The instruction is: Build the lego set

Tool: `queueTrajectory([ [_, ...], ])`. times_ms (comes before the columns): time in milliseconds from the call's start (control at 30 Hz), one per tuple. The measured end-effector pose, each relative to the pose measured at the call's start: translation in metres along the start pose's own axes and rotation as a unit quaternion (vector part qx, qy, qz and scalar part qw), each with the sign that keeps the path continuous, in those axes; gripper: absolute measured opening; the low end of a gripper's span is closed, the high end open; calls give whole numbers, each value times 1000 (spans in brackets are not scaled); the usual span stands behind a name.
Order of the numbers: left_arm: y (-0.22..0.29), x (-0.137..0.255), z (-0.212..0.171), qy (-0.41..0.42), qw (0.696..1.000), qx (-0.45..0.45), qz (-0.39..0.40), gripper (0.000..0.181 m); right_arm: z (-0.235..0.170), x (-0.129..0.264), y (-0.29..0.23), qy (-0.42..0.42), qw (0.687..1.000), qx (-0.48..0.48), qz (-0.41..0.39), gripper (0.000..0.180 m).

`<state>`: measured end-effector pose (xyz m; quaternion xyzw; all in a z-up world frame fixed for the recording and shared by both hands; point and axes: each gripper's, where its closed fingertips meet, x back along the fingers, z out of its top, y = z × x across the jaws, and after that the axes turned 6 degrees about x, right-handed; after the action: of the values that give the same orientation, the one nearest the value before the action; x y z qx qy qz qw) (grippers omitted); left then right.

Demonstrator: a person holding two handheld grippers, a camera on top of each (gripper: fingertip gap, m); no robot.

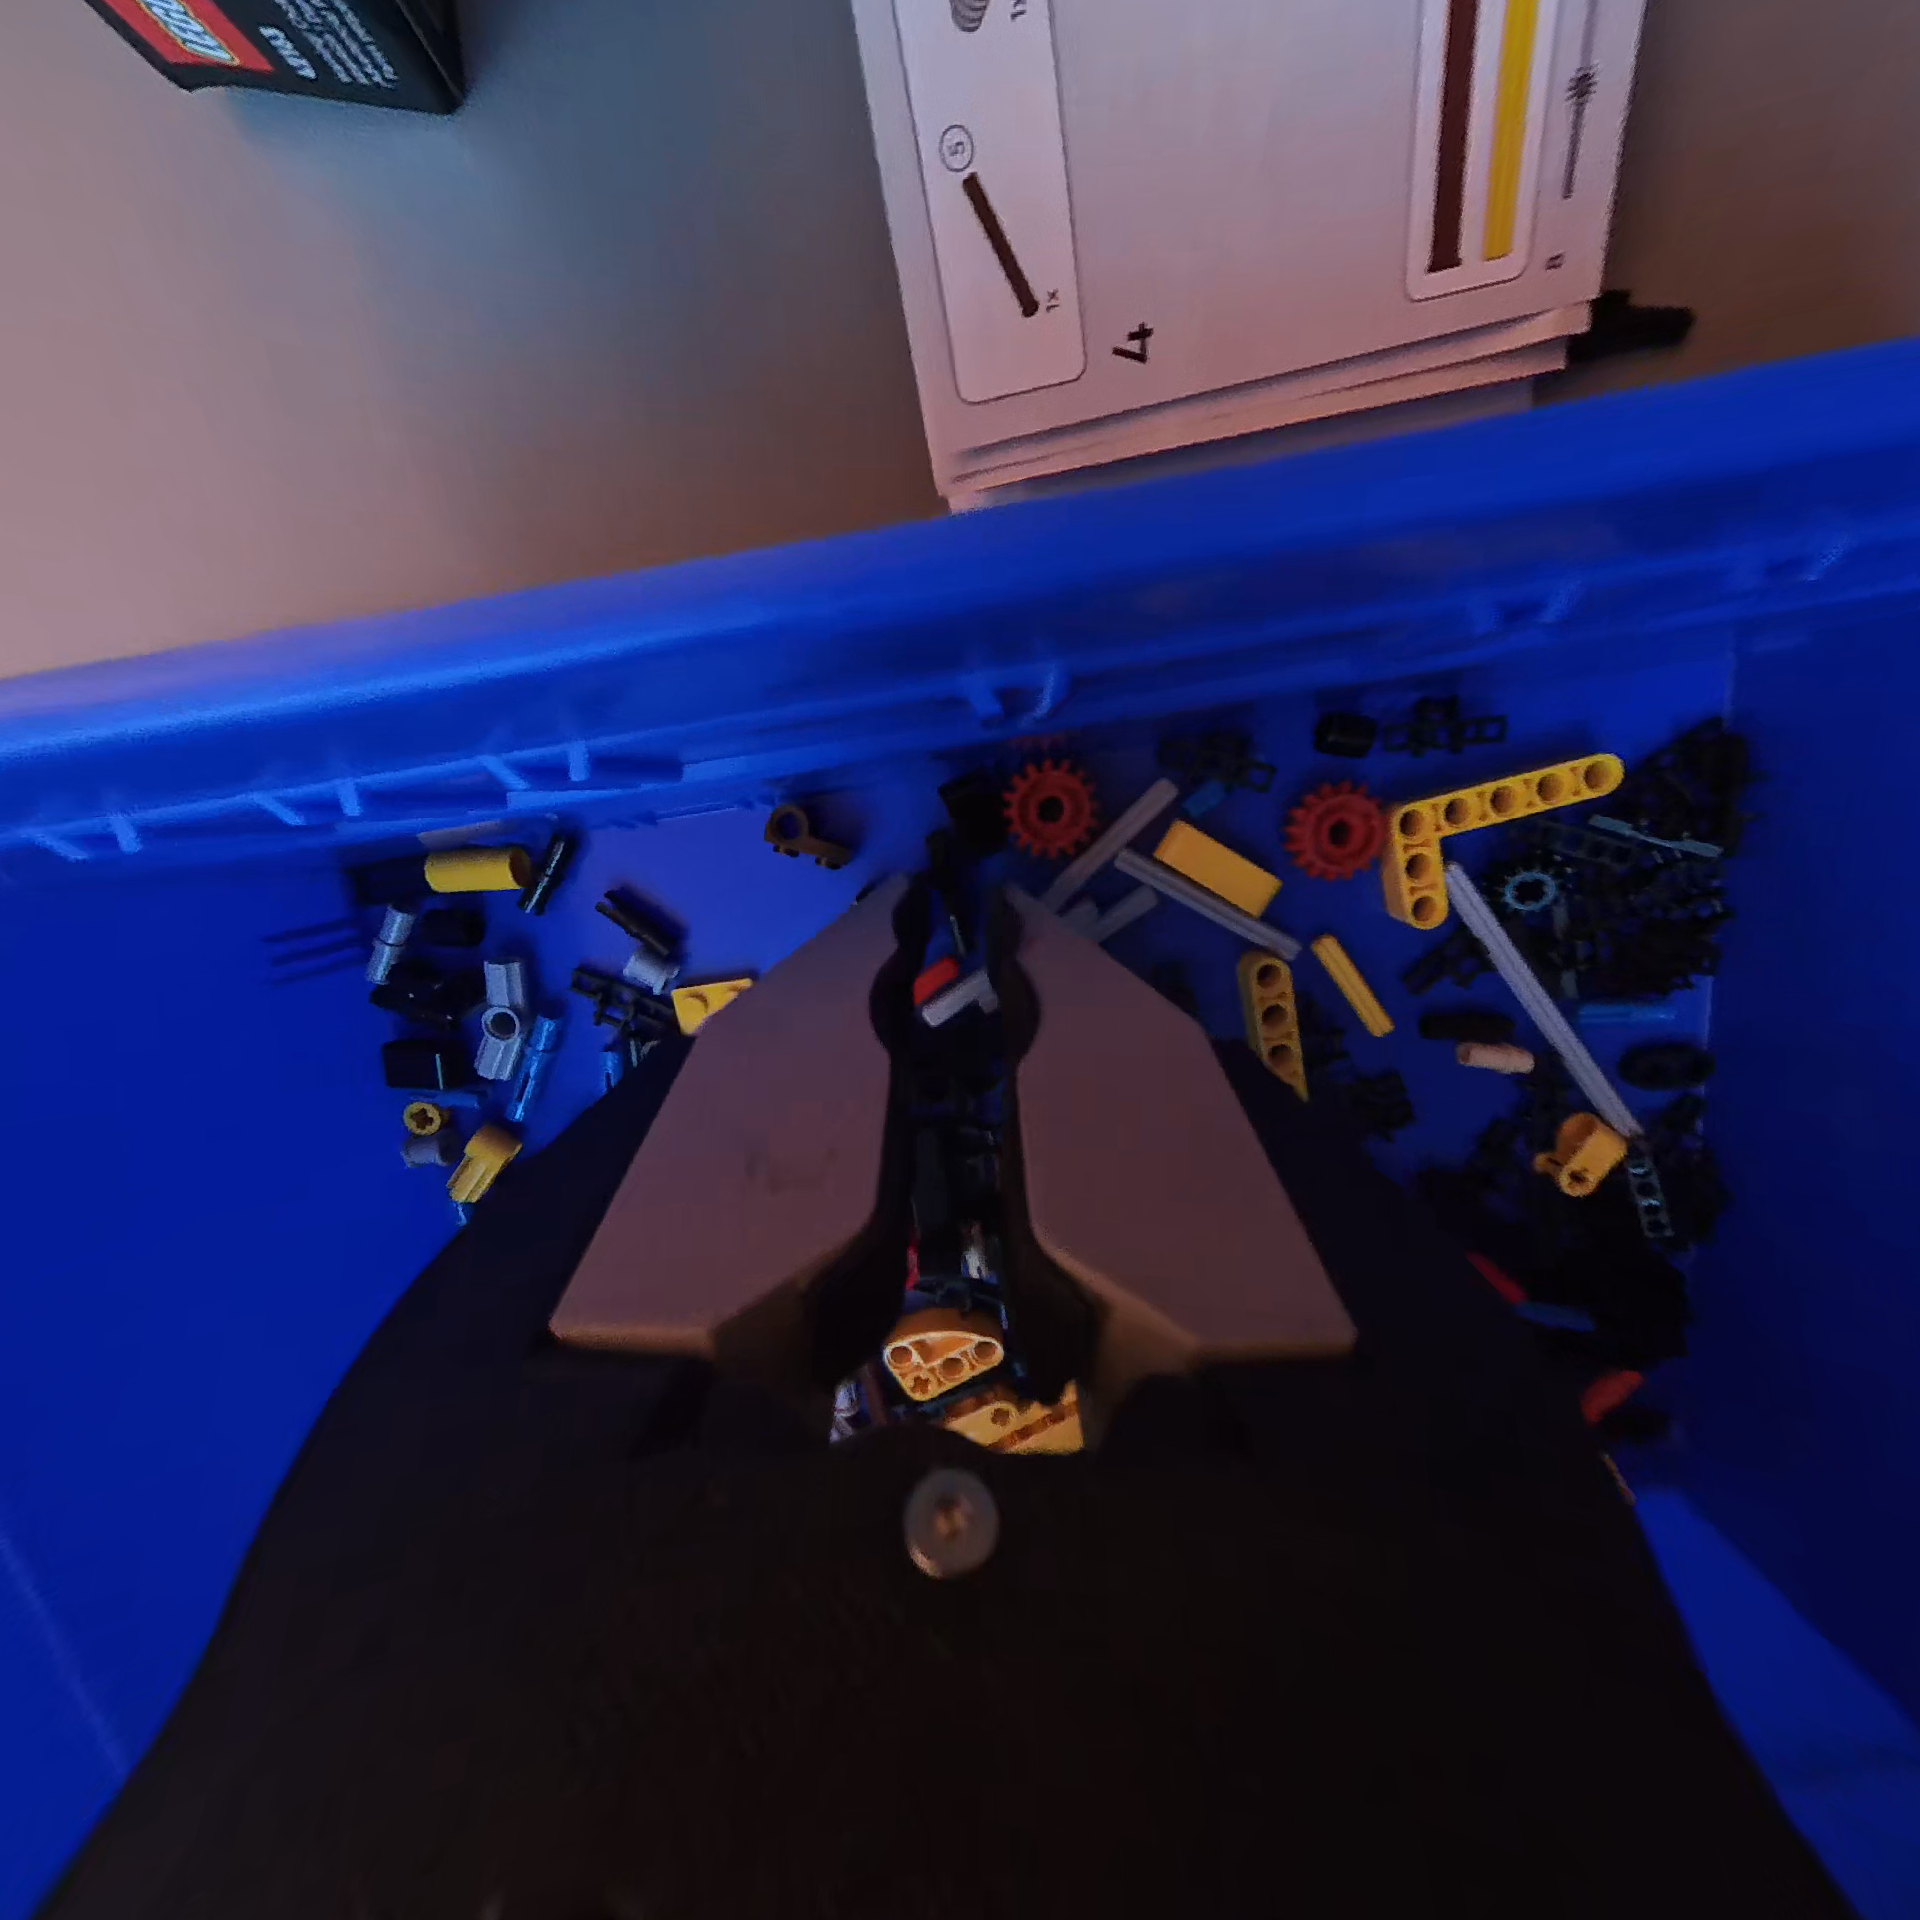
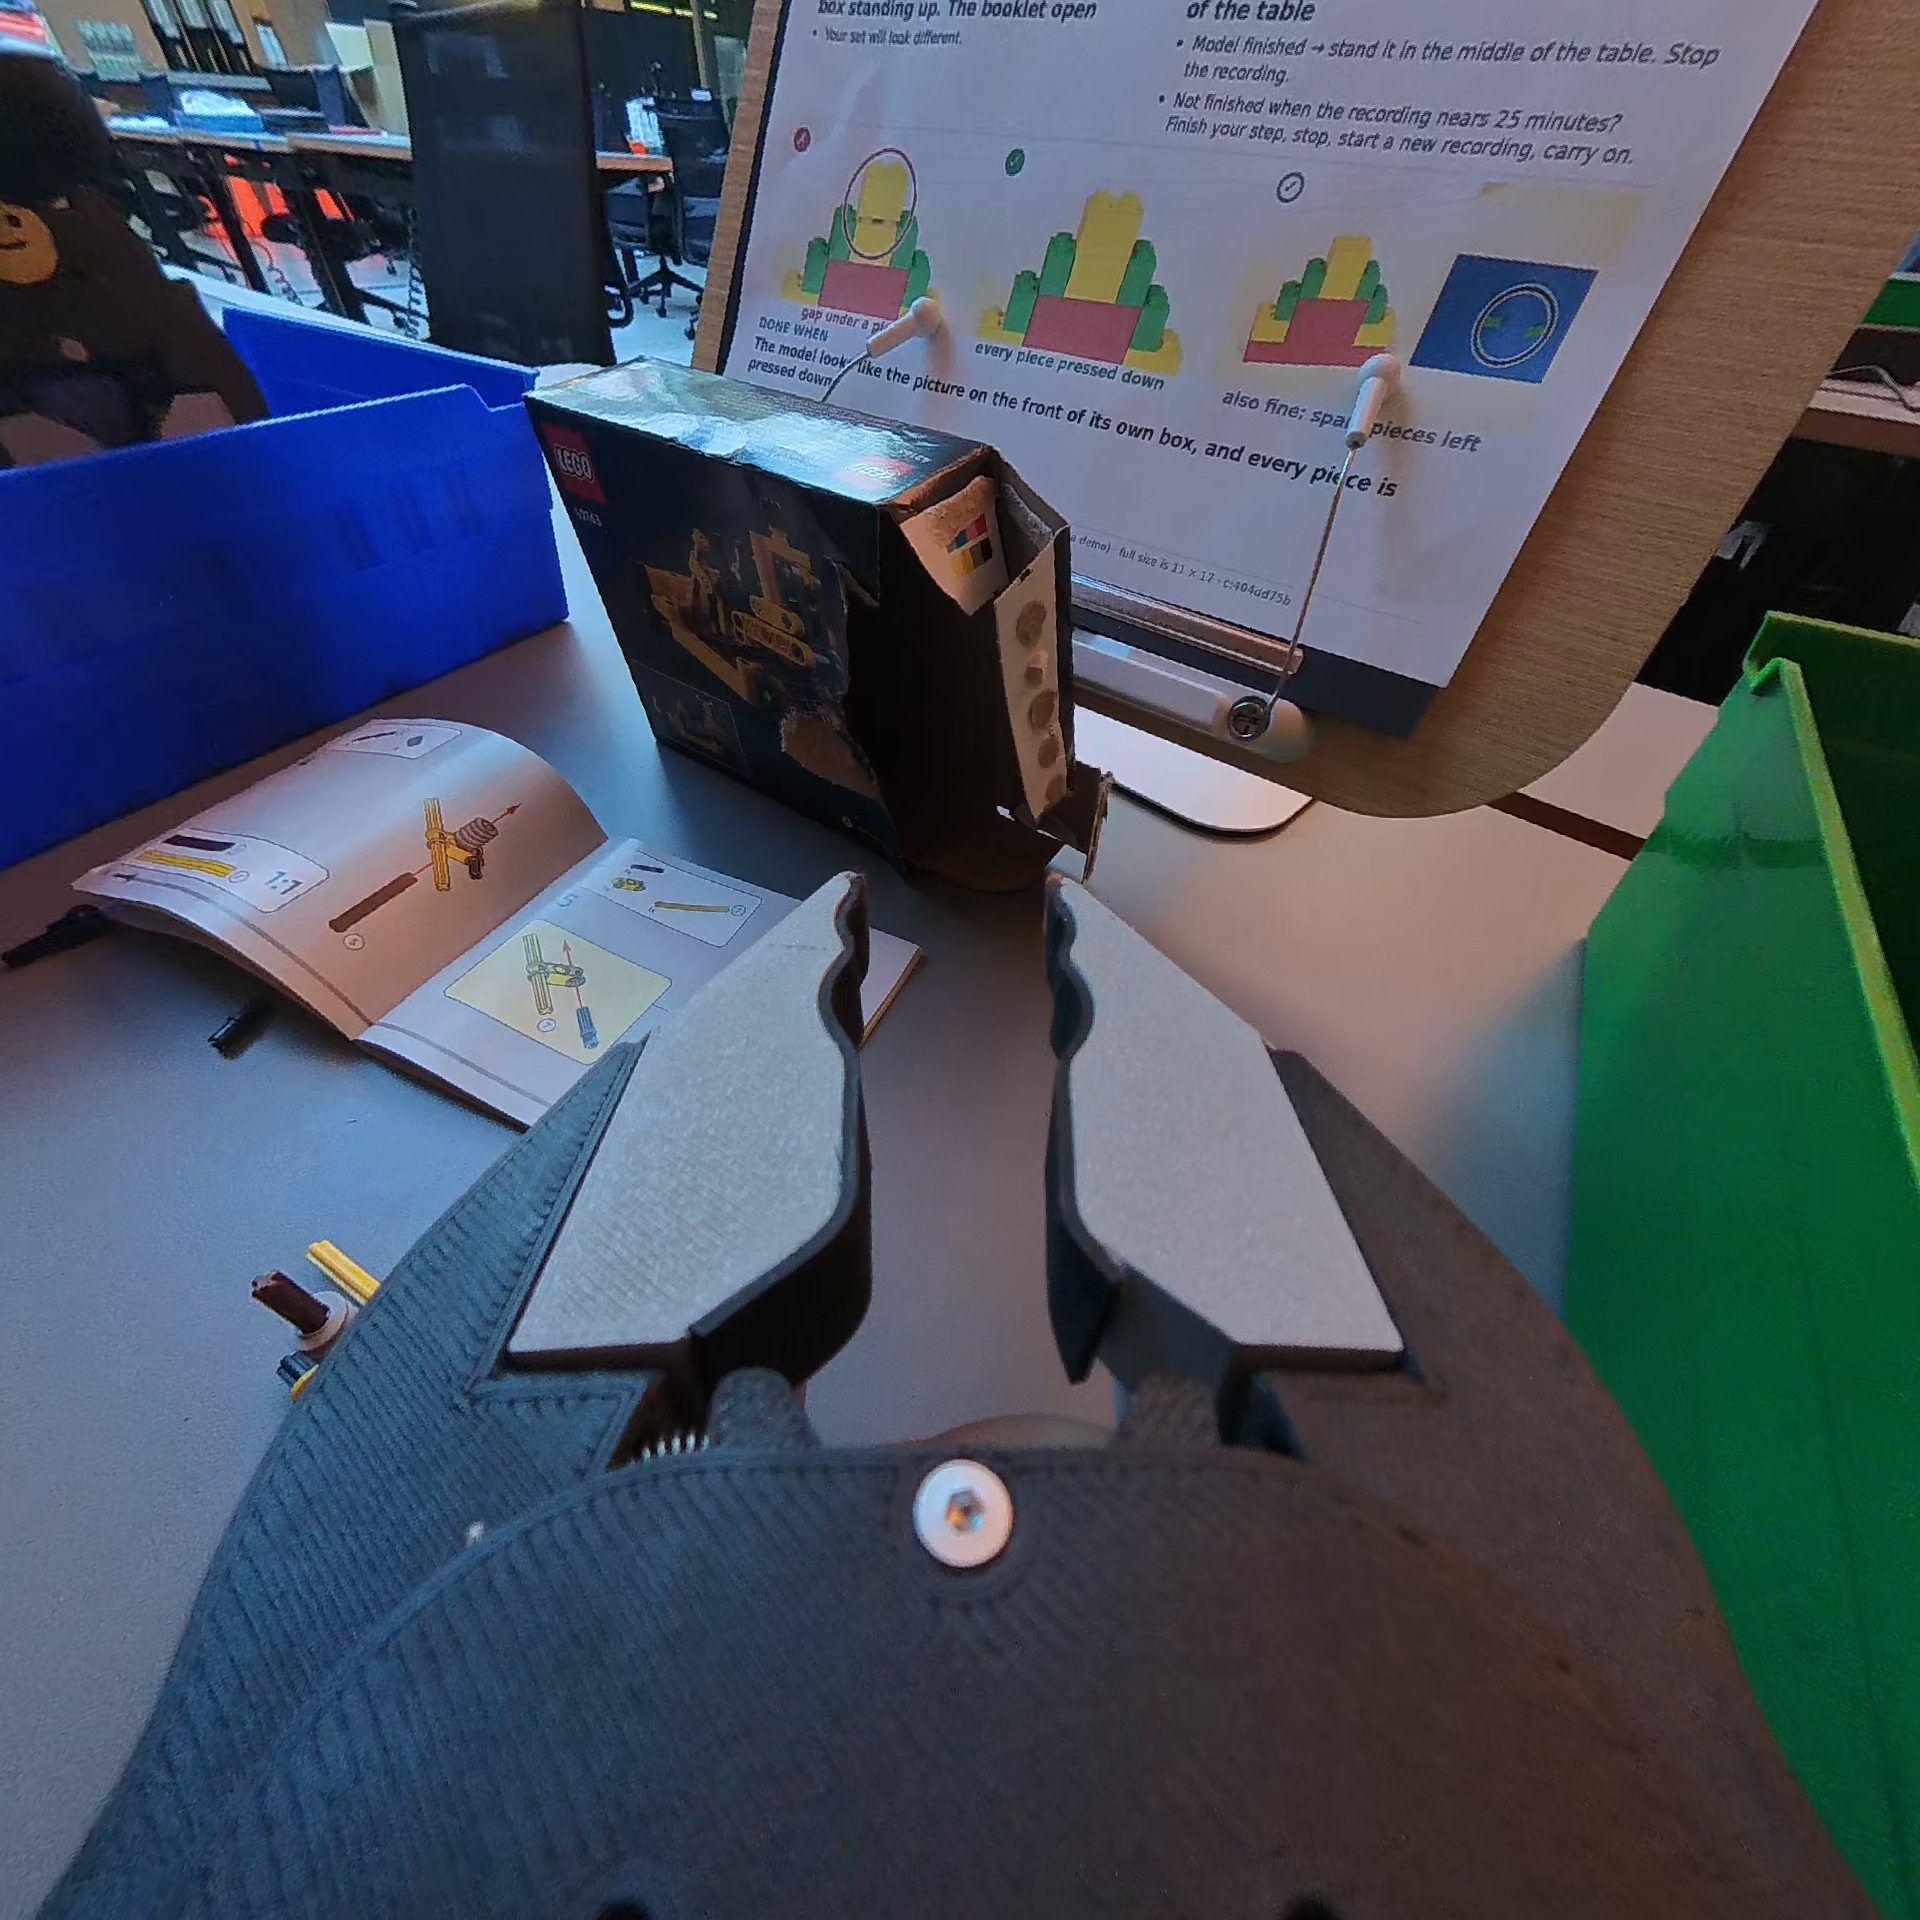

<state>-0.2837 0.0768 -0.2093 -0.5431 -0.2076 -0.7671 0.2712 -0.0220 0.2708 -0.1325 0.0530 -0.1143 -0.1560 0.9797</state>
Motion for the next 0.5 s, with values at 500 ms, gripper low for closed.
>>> queueTrajectory([
  [500,-16,29,4,7,997,31,67,2,2,1,-3,4,1000,-1,5,30],
])
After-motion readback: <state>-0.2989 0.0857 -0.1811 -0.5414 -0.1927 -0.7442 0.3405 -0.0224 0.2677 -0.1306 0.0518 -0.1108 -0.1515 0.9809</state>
